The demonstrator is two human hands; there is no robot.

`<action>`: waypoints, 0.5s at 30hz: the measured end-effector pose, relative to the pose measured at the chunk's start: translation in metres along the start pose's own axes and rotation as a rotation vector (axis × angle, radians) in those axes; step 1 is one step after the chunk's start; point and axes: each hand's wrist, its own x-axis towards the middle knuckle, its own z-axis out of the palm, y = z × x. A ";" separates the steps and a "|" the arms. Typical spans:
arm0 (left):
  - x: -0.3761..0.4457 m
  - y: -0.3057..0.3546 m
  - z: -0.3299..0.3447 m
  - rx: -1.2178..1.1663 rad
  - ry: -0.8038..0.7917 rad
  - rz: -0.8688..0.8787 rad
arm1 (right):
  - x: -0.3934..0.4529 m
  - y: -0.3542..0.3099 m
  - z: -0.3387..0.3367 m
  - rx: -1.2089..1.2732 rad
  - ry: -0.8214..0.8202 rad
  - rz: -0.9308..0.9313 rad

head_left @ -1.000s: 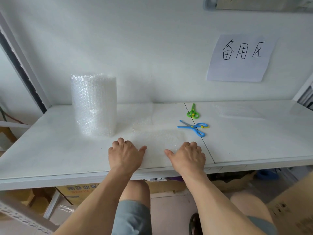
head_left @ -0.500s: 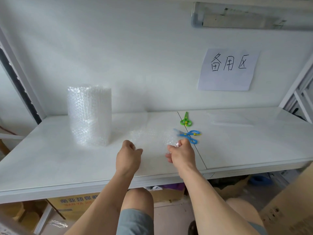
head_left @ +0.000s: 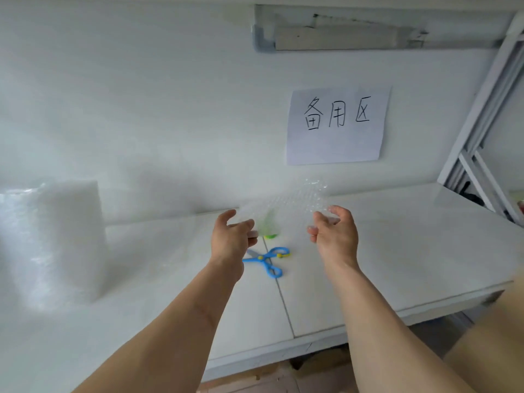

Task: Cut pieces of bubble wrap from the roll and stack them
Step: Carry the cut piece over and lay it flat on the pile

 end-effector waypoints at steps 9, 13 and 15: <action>0.065 -0.046 0.153 0.279 -0.080 0.059 | 0.134 0.024 -0.084 -0.423 0.182 -0.096; 0.086 -0.062 0.180 0.451 -0.072 0.101 | 0.163 0.034 -0.094 -0.571 0.201 -0.105; 0.097 -0.074 0.195 0.576 -0.065 0.106 | 0.182 0.043 -0.099 -0.668 0.202 -0.102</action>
